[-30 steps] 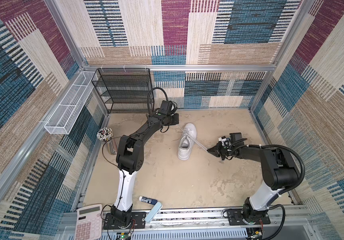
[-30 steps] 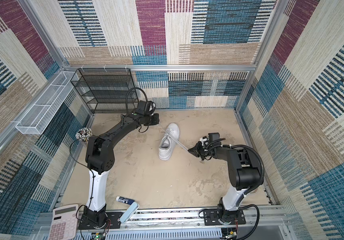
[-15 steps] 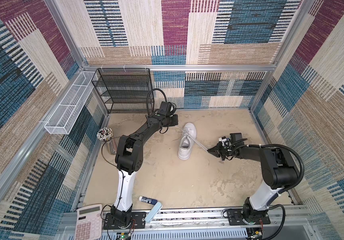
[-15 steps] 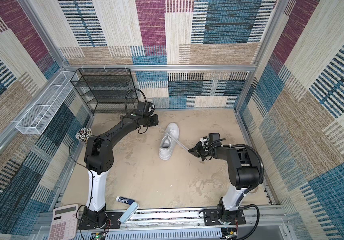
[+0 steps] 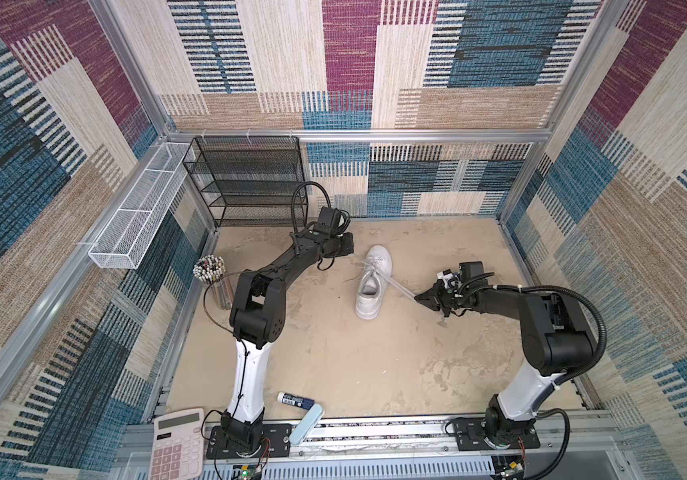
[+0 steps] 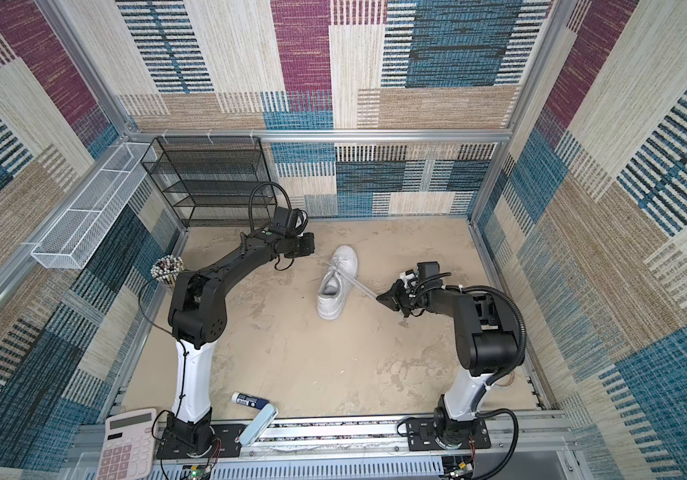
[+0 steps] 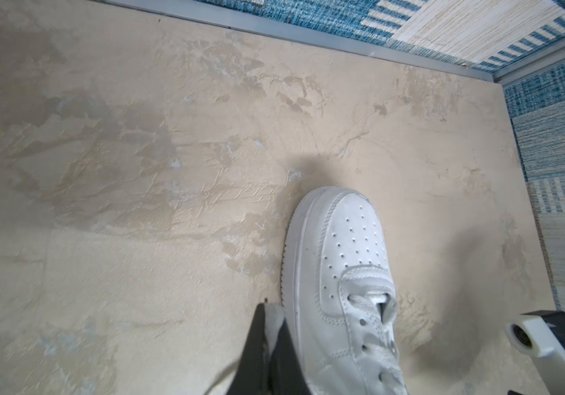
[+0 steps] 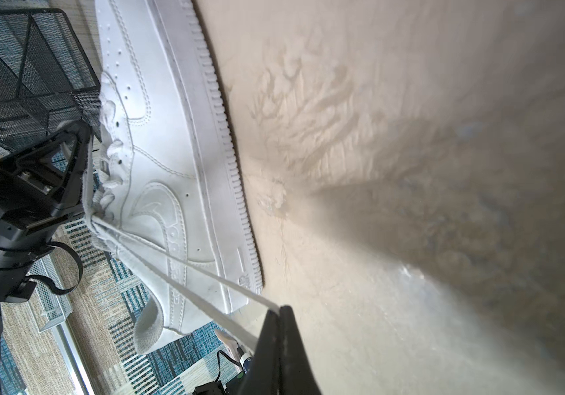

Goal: Tie the shoes

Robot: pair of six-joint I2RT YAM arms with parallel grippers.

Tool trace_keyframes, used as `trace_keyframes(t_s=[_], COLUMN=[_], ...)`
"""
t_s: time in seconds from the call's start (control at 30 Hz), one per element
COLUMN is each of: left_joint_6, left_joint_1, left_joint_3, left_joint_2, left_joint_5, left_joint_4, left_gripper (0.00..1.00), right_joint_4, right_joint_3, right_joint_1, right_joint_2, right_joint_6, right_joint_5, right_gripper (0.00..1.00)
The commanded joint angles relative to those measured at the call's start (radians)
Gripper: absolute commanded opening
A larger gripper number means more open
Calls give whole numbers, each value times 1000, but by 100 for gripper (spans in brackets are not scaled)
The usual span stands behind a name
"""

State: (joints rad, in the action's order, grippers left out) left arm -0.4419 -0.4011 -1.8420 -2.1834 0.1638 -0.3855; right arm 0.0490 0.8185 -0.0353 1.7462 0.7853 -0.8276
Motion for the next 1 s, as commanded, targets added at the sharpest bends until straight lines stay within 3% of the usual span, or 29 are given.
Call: trace_keyframes(t_s=[0.0, 0.97], left_joint_6=[-4, -10], left_joint_1=[11, 24], left_joint_3=[-5, 15], left_joint_2=[20, 31], left_joint_5=[-50, -35], left_joint_4=[37, 41], left_gripper=[0, 0], right_joint_4=[16, 29], right_joint_3=[-15, -6], right_joint_1=[3, 17], right_joint_2=[-1, -8], right_joint_6=[-4, -15], right_joint_5=[15, 17], right_gripper=[0, 0])
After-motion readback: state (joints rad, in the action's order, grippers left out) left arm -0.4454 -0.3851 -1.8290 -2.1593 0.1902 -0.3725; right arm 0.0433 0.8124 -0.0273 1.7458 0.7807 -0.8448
